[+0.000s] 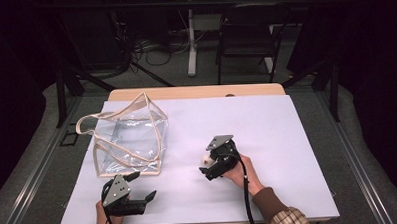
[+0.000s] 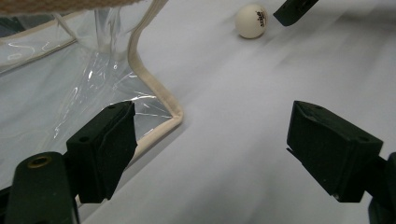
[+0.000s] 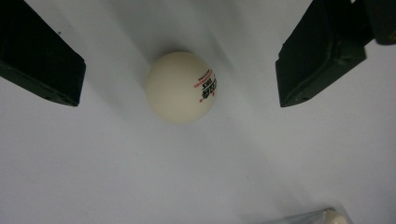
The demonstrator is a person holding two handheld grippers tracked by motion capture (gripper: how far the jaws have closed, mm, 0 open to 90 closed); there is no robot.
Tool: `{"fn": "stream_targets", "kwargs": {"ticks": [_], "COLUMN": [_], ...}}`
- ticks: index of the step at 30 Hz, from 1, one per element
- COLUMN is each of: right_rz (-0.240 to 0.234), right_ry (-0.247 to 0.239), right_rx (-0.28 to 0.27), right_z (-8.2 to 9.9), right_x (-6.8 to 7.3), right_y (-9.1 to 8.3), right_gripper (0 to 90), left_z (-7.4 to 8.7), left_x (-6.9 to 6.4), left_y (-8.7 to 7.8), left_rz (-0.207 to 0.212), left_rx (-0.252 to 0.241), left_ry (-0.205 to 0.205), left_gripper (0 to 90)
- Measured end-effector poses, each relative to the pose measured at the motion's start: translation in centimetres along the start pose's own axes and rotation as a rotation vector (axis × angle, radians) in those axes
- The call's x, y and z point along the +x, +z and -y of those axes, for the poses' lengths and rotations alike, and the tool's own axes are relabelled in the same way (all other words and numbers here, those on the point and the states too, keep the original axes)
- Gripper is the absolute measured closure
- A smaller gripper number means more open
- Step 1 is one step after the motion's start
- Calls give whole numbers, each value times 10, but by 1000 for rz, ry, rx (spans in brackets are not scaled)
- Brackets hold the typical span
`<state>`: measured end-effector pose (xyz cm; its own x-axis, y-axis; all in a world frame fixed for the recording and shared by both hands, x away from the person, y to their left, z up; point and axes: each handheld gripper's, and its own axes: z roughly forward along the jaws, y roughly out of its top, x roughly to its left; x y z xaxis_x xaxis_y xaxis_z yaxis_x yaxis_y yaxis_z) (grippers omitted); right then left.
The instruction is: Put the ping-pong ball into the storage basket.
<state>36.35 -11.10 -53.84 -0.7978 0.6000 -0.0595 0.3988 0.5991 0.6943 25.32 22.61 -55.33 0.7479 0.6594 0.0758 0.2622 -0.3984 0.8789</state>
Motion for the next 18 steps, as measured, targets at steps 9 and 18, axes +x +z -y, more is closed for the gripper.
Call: {"fn": "stream_targets", "kwargs": {"ticks": [9, 18], "right_rz": [12, 27], "right_ry": [7, 6], "right_rx": [19, 38], "right_z": [0, 0], "right_x": [2, 4], "right_y": [7, 13], "right_gripper": [215, 366], "left_z": [0, 0], "left_x": [0, 0], "left_y": [0, -1], "left_rz": [0, 2], "left_rx": [3, 2], "left_ry": [-1, -1], "left_gripper": [161, 161]}}
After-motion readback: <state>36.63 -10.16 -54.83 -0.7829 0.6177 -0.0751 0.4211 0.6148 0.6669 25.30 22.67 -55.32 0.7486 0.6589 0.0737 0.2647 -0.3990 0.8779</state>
